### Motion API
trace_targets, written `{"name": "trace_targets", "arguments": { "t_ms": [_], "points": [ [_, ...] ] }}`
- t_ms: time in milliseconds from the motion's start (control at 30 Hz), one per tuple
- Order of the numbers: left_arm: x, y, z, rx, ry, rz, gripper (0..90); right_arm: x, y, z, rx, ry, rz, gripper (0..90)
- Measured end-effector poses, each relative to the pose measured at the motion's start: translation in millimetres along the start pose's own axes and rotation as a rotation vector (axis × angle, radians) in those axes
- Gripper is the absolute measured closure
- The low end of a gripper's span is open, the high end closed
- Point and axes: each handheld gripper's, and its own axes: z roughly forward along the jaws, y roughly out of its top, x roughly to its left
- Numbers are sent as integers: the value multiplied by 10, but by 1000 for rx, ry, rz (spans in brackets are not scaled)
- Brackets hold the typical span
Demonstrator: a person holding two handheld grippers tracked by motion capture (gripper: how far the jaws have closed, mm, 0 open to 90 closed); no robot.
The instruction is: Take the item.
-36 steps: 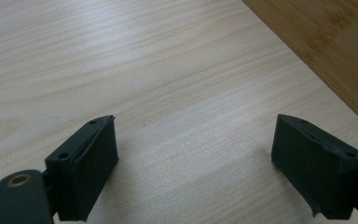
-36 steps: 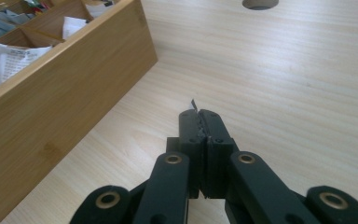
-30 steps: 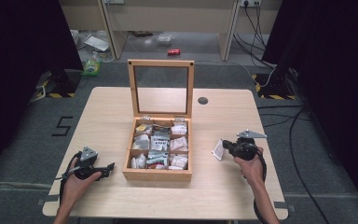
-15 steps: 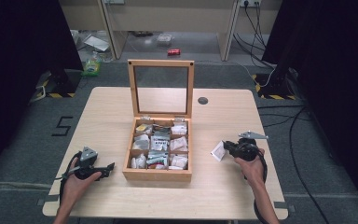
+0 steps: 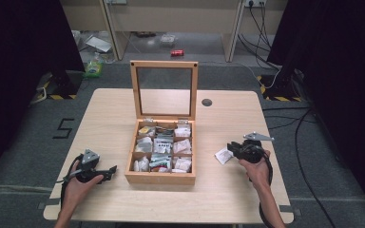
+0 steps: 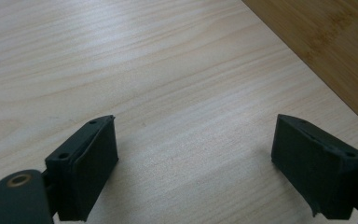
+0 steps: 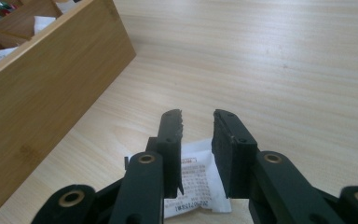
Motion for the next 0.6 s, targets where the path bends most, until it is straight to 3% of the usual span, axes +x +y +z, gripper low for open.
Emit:
{"name": "trace_targets", "arguments": {
  "t_ms": [267,600],
  "points": [
    [1,0,0,1,0,1,137,57,51,-7,-13,19,-12,653],
    [-1,0,0,0,0,0,137,80,70,-6,-13,41,17,544]
  ]
}}
